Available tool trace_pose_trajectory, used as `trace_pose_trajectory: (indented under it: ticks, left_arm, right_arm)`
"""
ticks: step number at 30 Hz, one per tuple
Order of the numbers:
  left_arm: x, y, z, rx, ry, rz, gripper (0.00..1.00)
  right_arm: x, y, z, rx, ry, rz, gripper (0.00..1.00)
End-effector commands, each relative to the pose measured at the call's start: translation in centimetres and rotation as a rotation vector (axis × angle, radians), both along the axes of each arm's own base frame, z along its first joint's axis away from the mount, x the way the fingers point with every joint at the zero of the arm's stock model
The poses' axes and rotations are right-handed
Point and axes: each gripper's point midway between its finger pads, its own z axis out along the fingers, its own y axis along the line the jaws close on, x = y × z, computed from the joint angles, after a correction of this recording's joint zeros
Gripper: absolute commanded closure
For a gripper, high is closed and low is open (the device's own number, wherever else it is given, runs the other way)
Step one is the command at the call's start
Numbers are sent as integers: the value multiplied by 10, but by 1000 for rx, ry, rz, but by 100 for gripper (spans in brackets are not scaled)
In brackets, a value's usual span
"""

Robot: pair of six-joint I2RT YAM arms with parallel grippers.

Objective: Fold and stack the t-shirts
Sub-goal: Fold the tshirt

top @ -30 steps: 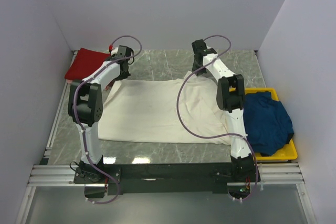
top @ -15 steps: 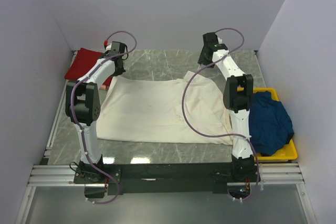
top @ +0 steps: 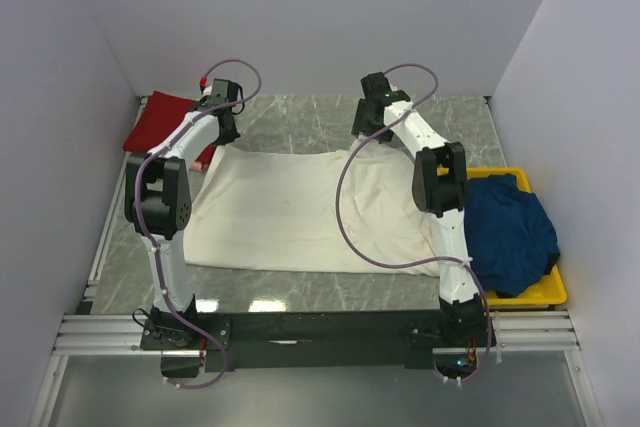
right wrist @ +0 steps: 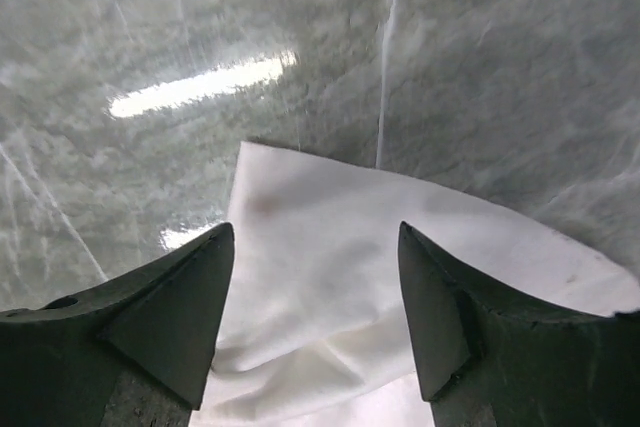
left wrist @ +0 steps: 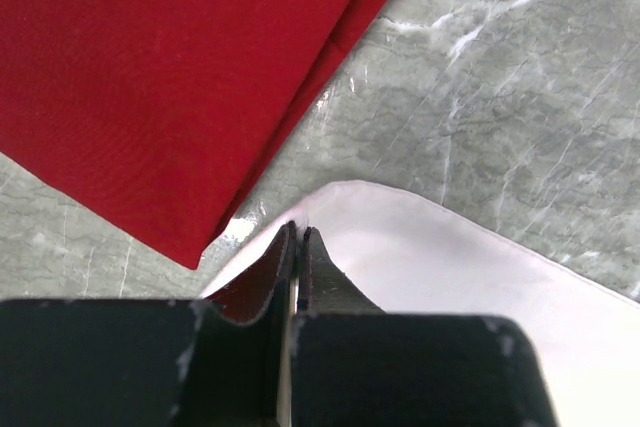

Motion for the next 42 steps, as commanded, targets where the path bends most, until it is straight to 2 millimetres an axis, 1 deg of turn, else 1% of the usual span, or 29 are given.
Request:
trace_pose_trajectory:
  ticks: [1,3,5,6,7,8,9,11,12,13,14,16,19,21,23,24,25,26,27,28,29,30,31,33,35,37,38,39,42]
  left_arm:
    - [13,-6,17,-12,-59,-27,99]
    - [13,-7,18,-15,-62,-29,99]
    - [13,-8,16,-20,-58,-33,99]
    - [13,-8,16,-20,-56,-35,99]
    - [13,-8,16,-22,-56,-35,99]
    - [13,-9,17,-26,-60,-36,99]
    - [13,-9,16,-26,-59,-40,99]
    - [13,-10,16,-31,-59,-41,99]
    - [13,-11,16,-33,-58,-41,99]
    - [14,-11,16,-35,-59,-43,99]
    - [14,-12,16,-38,-58,-45,99]
    - [14,-11,17,-36,-60,-45,99]
    - [15,-10,19,-30,-64,-44,99]
    - [15,-7,21,-26,-65,-40,99]
    - [16,-5,23,-28,-74,-34,99]
    - [16,-3,25,-28,-78,-29,99]
    - [17,1,28,-29,-84,-22,99]
    - [18,3,29,-28,-90,-21,99]
    - [19,5,31,-30,-96,-16,99]
    - [20,7,32,-41,-101,-16,99]
    - [22,8,34,-49,-111,-15,99]
    - [24,10,36,-56,-119,-13,99]
    - [26,10,37,-67,-125,-17,99]
    - [32,9,41,-76,-149,-26,99]
    - [38,6,46,-86,-169,-41,99]
    - [44,5,46,-91,-179,-45,99]
    - [49,4,50,-92,-192,-48,99]
    - [52,6,47,-93,-190,-46,99]
    - [61,8,52,-103,-208,-49,99]
  right_arm:
    - [-8,-6,-12,-34,52,-44,27]
    - [-11,-4,-21,-27,79,-48,29]
    - [-12,-2,-24,-16,90,-44,33]
    - [-13,-1,-29,-18,102,-43,35]
    - [-13,-1,-30,-23,105,-43,38]
    - [-14,1,-31,-22,109,-37,39]
    - [-15,2,-35,-19,117,-32,42]
    - [-16,2,-34,-19,117,-30,50]
    - [-16,2,-34,-17,116,-32,55]
    - [-16,1,-33,-24,113,-38,71]
    - [-16,-1,-33,-29,113,-42,78]
    - [-15,-4,-30,-40,104,-58,90]
    - [-6,-11,-15,-53,57,-85,100]
    - [1,-19,0,-72,14,-109,100]
    - [7,-31,11,-77,-23,-141,100]
    - [9,-38,24,-72,-51,-164,100]
    - [12,-48,25,-67,-65,-188,100]
    - [13,-53,30,-58,-78,-204,100]
    - [15,-56,42,-44,-104,-214,100]
    - [17,-65,44,-37,-114,-228,100]
    - [19,-69,55,-21,-139,-242,100]
    - [20,-69,57,-6,-144,-238,100]
    - [24,-74,63,6,-164,-243,100]
    - [31,-76,75,26,-191,-241,100]
    - [35,-78,78,37,-199,-234,100]
    - [40,-79,85,53,-217,-229,100]
    - [41,-79,86,57,-221,-223,100]
    - [43,-81,85,62,-224,-223,100]
    - [48,-82,91,87,-249,-207,100]
